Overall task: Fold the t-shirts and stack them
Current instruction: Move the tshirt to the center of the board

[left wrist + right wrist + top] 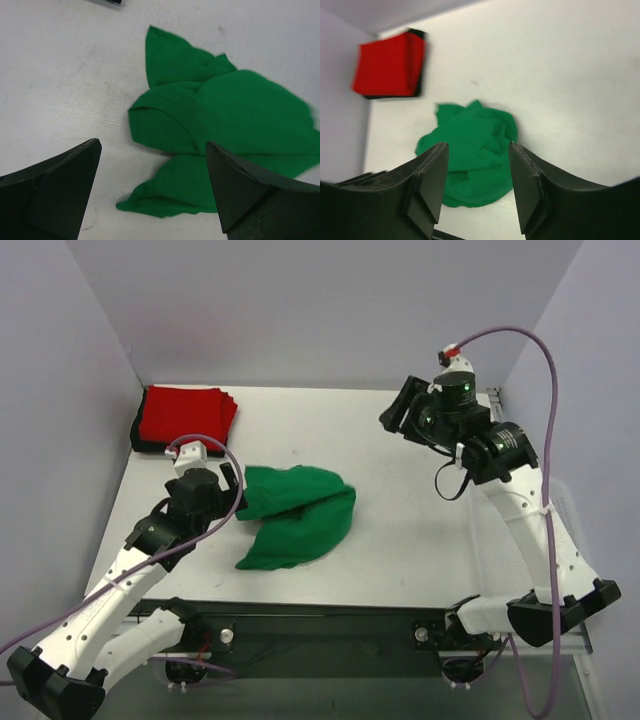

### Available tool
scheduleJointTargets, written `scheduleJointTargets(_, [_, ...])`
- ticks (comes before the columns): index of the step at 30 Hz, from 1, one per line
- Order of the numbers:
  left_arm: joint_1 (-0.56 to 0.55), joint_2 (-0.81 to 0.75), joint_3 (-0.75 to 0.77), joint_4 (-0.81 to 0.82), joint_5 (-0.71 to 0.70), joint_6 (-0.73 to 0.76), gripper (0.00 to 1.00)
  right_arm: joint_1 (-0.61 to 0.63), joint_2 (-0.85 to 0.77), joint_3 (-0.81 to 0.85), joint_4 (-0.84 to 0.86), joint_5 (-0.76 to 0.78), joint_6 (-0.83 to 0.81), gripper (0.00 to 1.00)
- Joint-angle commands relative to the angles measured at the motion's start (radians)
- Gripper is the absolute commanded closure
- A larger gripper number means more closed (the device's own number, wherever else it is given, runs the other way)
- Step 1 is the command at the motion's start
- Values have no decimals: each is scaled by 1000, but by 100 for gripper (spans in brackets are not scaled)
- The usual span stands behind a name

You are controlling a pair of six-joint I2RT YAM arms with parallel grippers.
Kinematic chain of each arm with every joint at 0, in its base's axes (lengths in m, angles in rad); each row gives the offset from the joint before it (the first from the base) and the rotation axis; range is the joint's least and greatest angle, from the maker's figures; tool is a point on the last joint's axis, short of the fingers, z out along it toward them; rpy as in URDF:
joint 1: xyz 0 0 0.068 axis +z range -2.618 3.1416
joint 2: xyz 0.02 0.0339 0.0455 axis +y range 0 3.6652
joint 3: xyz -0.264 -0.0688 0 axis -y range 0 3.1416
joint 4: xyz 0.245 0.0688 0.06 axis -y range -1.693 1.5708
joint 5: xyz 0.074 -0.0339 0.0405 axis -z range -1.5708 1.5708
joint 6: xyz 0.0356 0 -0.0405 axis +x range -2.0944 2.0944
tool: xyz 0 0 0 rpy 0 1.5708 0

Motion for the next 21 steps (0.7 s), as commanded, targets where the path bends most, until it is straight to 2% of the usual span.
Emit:
scheduleJointTargets(1, [7, -42, -26, -40, -41, -25, 3, -107, -78, -247, 1, 76, 21, 48])
scheduleJointTargets(2, [7, -48, -35, -46, -41, -26, 3, -125, -92, -367, 7, 70, 35, 48])
scheduleJointTargets(7, [7, -49, -114, -50, 0, -58, 3, -132, -96, -551, 24, -10, -5, 48])
scheduleJointTargets(9, [8, -29, -144, -10, 55, -83, 3, -127, -59, -626, 44, -112, 20, 50])
scheduleJointTargets(11, [8, -9, -186, 39, 142, -91, 3, -107, -25, -672, 94, -210, 40, 53])
scheduleJointTargets(14, [10, 40, -226, 128, 222, -115, 5, -40, 44, -727, 168, -260, 72, 55])
scheduleJointTargets(17, [8, 91, -247, 216, 271, -124, 9, 17, 130, -728, 217, -320, 81, 56])
scheduleJointTargets(21, [8, 177, -247, 317, 295, -129, 12, 26, 237, -724, 272, -397, 101, 57])
